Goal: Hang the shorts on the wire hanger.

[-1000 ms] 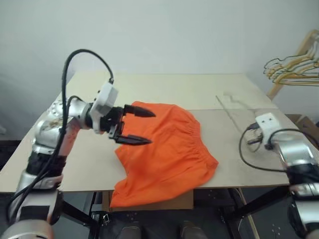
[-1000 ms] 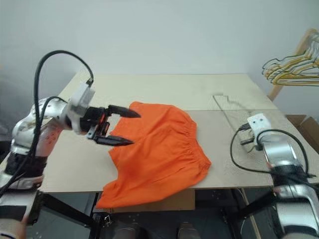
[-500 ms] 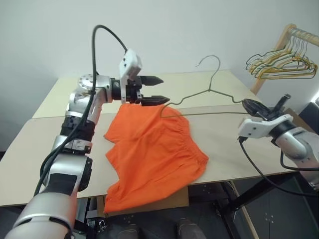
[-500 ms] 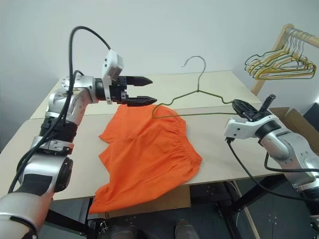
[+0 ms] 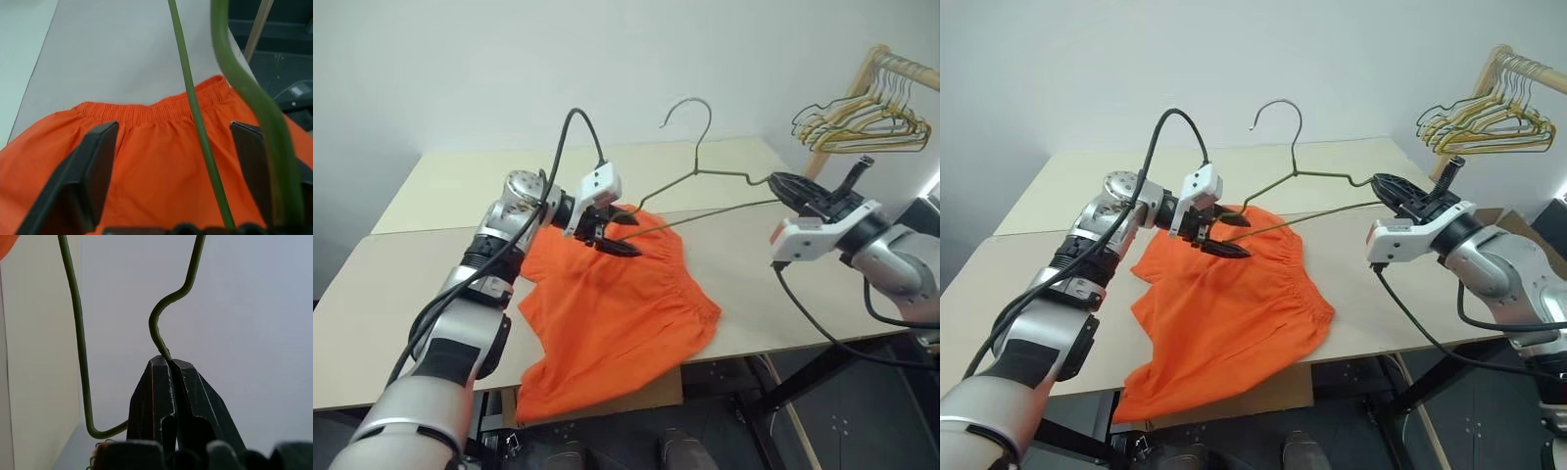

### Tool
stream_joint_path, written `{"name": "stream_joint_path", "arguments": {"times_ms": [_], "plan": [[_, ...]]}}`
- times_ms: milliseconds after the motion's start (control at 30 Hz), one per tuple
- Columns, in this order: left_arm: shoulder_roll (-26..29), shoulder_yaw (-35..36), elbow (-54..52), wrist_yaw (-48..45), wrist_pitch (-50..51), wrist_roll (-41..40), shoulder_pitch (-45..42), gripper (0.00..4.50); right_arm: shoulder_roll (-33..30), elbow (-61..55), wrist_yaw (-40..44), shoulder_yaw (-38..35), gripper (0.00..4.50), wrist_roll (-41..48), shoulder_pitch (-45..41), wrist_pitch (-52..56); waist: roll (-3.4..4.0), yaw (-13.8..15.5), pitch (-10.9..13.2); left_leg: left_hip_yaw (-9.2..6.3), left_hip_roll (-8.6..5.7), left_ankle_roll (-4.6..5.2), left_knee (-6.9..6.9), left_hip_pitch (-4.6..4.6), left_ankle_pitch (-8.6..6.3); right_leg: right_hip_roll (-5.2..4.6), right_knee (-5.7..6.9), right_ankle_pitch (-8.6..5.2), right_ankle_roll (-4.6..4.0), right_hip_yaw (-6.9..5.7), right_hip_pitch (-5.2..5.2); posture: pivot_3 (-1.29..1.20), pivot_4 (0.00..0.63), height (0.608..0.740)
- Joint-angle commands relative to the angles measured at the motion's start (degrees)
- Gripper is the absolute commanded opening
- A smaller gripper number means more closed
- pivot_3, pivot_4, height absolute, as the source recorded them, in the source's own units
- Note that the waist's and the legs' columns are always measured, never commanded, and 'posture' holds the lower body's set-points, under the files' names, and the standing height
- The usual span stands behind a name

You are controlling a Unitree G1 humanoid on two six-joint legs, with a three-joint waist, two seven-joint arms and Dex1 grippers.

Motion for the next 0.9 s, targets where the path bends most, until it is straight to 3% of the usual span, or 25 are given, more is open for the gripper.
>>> {"name": "stream_joint_path", "arguments": {"times_ms": [33, 267, 400, 500, 600, 700, 800, 900], "plan": [[-0.74, 0.97, 1.0, 0.9, -1.36, 1.09, -3.42, 2.35, 0.23, -2.43, 0.29, -3.51, 0.0, -0.29, -1.46, -0.4, 0.0, 0.01, 0.0, 0.0, 0.0, 0.0, 0.0, 0.0, 0.0, 0.0, 0.0, 0.0, 0.0, 0.0, 0.0, -0.07, 0.0, 0.74], [-1.1, 2.19, 2.69, 0.94, -1.74, 1.19, -4.22, 0.03, -0.19, -3.48, 2.34, -4.68, 0.0, -0.77, -0.67, -1.1, 0.0, -0.08, 0.0, -0.01, 0.01, 0.0, 0.0, 0.01, 0.0, 0.0, 0.0, 0.06, 0.1, -0.01, 0.0, -0.08, 0.0, 0.74], [-1.16, 2.83, 3.68, 2.42, 0.58, 1.48, -5.2, 0.0, -2.2, -6.12, 7.25, -6.11, 1.07, 3.99, 2.73, -4.27, 0.0, -0.06, 0.0, -0.03, 0.01, 0.0, 0.0, 0.01, 0.0, 0.01, 0.02, 0.08, 0.14, -0.02, 0.0, -0.08, 0.0, 0.74], [-0.14, 2.74, 4.42, 1.8, -0.57, 2.02, -5.31, 0.0, -3.72, -9.43, 13.57, -8.19, 2.14, 10.98, 6.73, -3.88, -0.01, -0.01, 0.0, -0.04, 0.0, 0.0, 0.0, -0.01, 0.0, 0.0, 0.0, 0.14, 0.27, -0.03, 0.01, -0.07, 0.0, 0.74], [1.84, 1.61, 4.21, 0.27, -3.75, 3.76, -4.66, 0.0, -6.14, -15.05, 25.4, -12.51, 3.22, 27.15, 11.55, 6.22, -0.03, 0.03, 0.02, -0.07, 0.0, 0.0, 0.0, 0.01, -0.01, 0.0, 0.01, 0.14, 0.28, -0.03, 0.04, -0.05, 0.0, 0.74], [3.13, 0.88, 3.95, -1.22, -6.26, 5.23, -4.22, 0.0, -8.29, -18.76, 33.11, -15.35, 4.37, 40.59, 10.31, 20.99, -0.03, -0.05, 0.03, -0.26, 0.05, 0.0, 0.01, 0.05, 0.0, 0.01, 0.03, 0.18, 0.23, 0.03, 0.05, -0.04, 0.0, 0.74], [4.37, 0.01, 3.05, -2.59, -10.26, 6.87, -3.21, 0.0, -12.38, -17.98, 40.92, -13.18, 4.49, 49.92, 3.41, 35.76, -0.02, 0.1, 0.04, -0.32, 0.07, 0.0, 0.04, 0.13, 0.0, 0.01, 0.06, 0.08, 0.03, 0.0, 0.12, -0.02, 0.0, 0.74], [4.65, 0.27, 1.92, -3.97, -10.58, 6.69, -2.69, 0.0, -13.36, -13.94, 47.28, -5.06, 4.49, 49.14, -6.18, 43.97, -0.02, 0.35, 0.03, -0.29, 0.11, -0.01, 0.04, 0.12, -0.01, 0.0, 0.07, -0.02, -0.13, -0.05, 0.06, -0.01, 0.0, 0.74]]}}
